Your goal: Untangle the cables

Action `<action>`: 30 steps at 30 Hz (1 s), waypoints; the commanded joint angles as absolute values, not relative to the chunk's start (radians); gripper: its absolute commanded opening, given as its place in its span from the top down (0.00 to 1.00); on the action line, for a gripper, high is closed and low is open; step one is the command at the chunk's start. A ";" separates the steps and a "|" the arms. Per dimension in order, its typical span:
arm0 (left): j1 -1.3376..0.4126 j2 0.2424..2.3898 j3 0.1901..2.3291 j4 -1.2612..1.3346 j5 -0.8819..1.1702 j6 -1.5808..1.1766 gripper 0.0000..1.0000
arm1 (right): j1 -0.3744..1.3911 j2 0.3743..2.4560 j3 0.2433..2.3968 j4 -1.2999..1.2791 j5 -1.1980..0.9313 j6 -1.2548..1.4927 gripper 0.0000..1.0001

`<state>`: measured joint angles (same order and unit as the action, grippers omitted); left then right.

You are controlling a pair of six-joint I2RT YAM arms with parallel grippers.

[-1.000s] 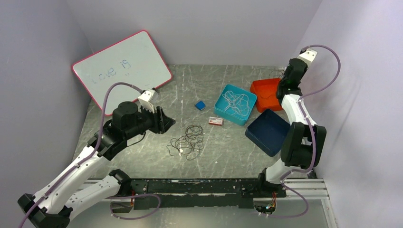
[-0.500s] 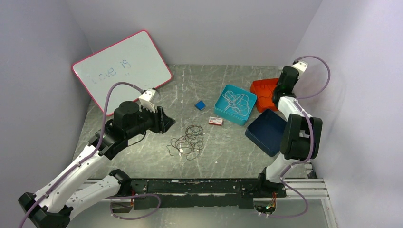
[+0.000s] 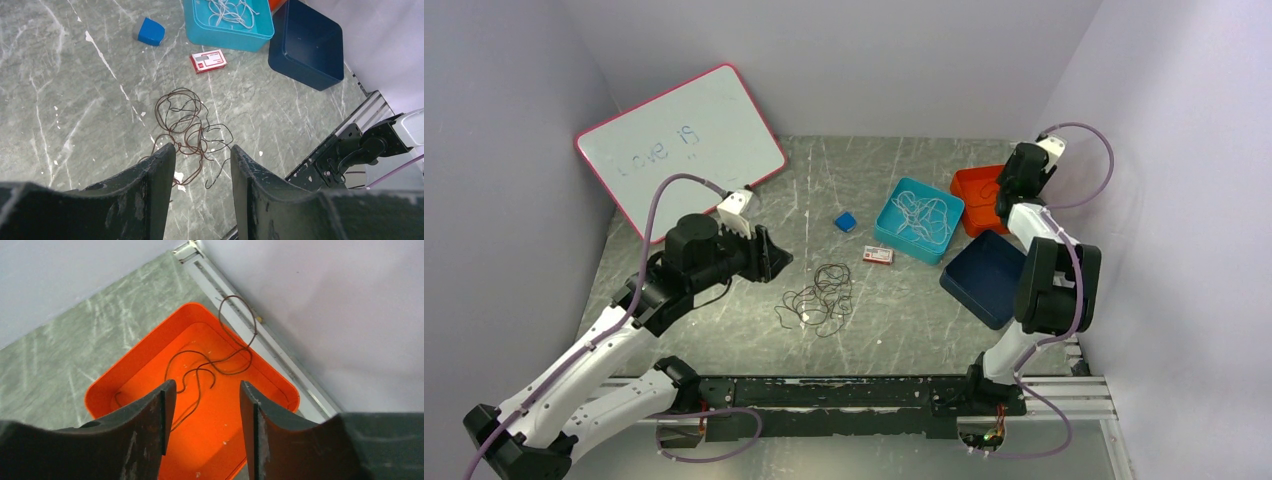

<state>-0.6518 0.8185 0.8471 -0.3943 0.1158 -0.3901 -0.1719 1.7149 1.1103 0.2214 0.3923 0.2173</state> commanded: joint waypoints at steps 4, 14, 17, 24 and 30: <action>-0.658 0.830 0.812 -0.395 0.093 -0.422 0.49 | -0.178 1.616 1.119 0.164 0.218 0.239 0.43; -0.658 0.814 0.747 -0.377 0.106 -0.471 0.49 | -0.176 1.518 1.008 0.205 0.383 0.264 0.40; -0.658 0.807 0.724 -0.357 0.092 -0.480 0.48 | -0.176 1.550 1.008 0.231 0.475 0.257 0.34; -0.658 0.845 0.693 -0.298 0.108 -0.504 0.48 | -0.185 1.709 1.114 0.232 0.568 0.199 0.32; -0.658 0.867 0.676 -0.254 0.147 -0.513 0.49 | -0.210 1.838 1.234 0.205 0.508 0.144 0.32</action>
